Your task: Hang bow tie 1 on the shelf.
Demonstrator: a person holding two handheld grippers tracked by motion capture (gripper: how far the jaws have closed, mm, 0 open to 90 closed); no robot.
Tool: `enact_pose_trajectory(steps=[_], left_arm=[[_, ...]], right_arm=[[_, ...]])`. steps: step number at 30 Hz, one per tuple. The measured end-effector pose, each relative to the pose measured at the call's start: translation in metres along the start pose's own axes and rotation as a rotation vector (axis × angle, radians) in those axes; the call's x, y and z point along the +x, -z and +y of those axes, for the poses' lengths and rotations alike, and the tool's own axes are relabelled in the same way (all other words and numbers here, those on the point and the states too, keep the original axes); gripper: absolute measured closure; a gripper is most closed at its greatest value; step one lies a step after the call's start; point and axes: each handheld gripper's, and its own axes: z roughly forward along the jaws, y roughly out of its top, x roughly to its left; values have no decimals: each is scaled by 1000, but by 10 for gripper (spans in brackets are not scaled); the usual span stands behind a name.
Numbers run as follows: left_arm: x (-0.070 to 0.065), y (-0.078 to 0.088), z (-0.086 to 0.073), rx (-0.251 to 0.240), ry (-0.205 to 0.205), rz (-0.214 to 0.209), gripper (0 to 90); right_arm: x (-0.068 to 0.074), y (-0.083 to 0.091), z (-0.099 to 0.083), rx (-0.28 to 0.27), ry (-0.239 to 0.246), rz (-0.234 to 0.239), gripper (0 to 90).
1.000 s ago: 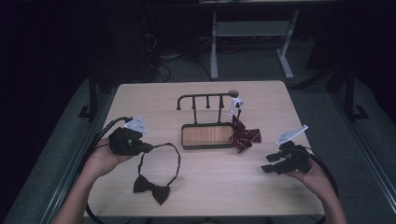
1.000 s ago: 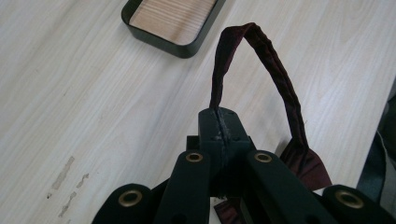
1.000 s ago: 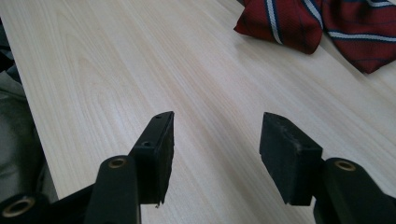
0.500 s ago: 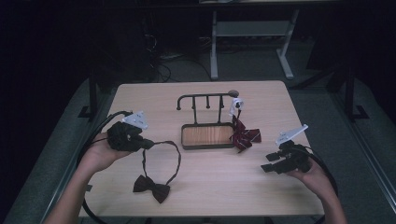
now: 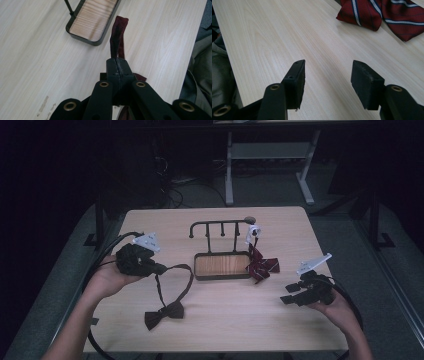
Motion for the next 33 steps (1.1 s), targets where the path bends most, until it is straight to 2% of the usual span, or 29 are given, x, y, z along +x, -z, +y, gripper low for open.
enact_pose_trajectory(steps=[8,19,26,33], left_arm=[[5,2,8,-4,-3,-2,900],[16,8,15,-19,22,-3,900],[17,11,19,-10,17,0,900],[22,12,24,3,17,2,900]], right_arm=[[-2,-1,0,-9,1,10,450],[-2,-1,0,-7,-1,8,453],[-2,1,0,-15,12,6,453],[-2,2,0,-16,2,4,453]])
